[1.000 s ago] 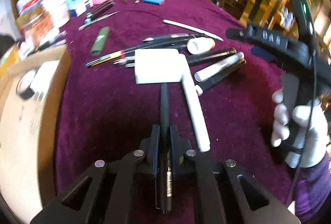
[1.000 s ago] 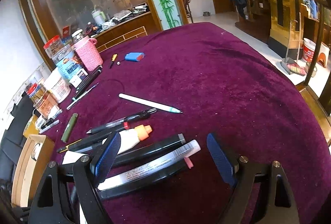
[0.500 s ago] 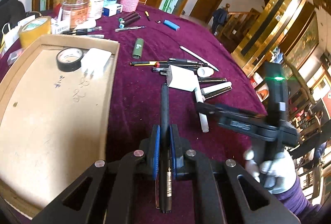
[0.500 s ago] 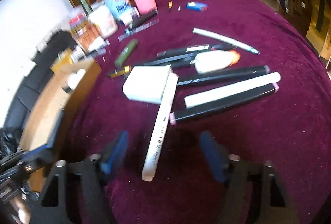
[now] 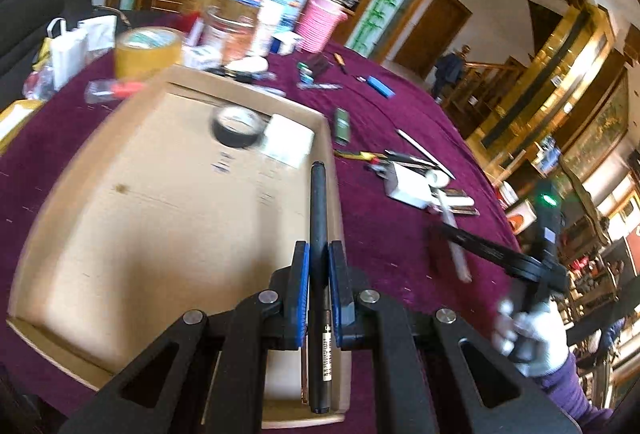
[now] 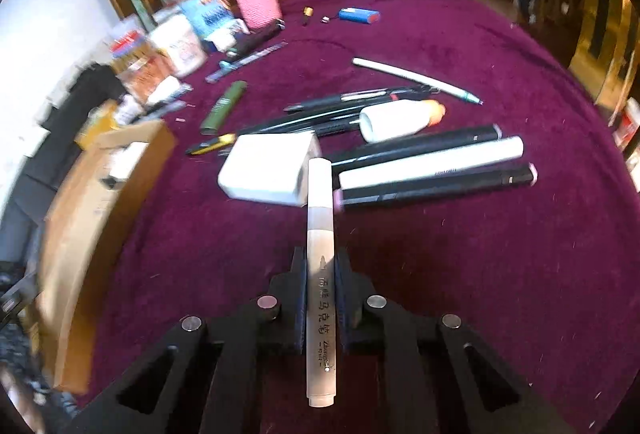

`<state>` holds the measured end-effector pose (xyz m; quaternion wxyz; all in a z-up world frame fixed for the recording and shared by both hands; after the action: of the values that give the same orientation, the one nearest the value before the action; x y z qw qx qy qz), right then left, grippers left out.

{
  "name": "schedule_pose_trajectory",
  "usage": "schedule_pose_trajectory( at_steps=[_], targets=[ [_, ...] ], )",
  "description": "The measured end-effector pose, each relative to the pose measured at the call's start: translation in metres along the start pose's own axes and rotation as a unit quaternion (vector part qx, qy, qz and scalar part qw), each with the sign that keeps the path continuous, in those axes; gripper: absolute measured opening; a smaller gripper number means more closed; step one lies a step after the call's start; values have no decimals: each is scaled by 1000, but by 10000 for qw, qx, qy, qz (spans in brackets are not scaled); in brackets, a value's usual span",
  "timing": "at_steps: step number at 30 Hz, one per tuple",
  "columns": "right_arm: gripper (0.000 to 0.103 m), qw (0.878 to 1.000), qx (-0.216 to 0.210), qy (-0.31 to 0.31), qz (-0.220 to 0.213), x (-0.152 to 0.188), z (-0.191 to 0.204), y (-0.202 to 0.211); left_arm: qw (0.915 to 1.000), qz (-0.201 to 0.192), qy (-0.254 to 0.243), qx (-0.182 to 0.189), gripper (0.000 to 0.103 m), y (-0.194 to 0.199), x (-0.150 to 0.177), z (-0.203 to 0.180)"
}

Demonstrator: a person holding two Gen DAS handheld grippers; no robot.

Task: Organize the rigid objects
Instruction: 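Lower both markers into the cardboard tray and open both tools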

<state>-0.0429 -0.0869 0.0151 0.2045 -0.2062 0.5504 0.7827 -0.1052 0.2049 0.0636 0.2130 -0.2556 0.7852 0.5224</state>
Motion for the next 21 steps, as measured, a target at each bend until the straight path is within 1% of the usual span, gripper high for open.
schedule_pose_trajectory(
  at_steps=[2,4,7,9,12,15,21],
  targets=[
    [13,9995,-297,-58,-52,5,4,13,9999,-12,66,-150,9,3,-9,13],
    [13,9976,-682,-63,-75,5,16,23,9995,1,90,-316,9,3,-19,24],
    [13,9936,-1133,24,3,1,40,26,9981,27,39,-620,9,-4,-39,37],
    [13,9903,-1380,117,103,-4,59,23,9975,101,47,-698,9,-10,-51,45],
    [14,9846,-1702,249,309,-13,92,11,9957,271,43,-881,9,-26,-70,56],
    [14,9804,-1854,478,465,-25,131,-7,9928,484,-3,-1097,9,-51,-88,67],
    [14,9689,-2187,510,1036,-48,187,-60,9884,780,144,-1291,9,-87,-103,89]
  ],
)
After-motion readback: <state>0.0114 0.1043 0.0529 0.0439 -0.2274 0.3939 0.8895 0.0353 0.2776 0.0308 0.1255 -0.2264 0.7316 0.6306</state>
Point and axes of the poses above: each gripper's, at about its wrist camera, not at the fingertips, and y roughly against the way its jaws point, z to its left, x to its underside, the point moved 2 cm from there along -y, roughly the way its jaws point, and after that the axes turned 4 degrees about -x, right-handed, at the moved point
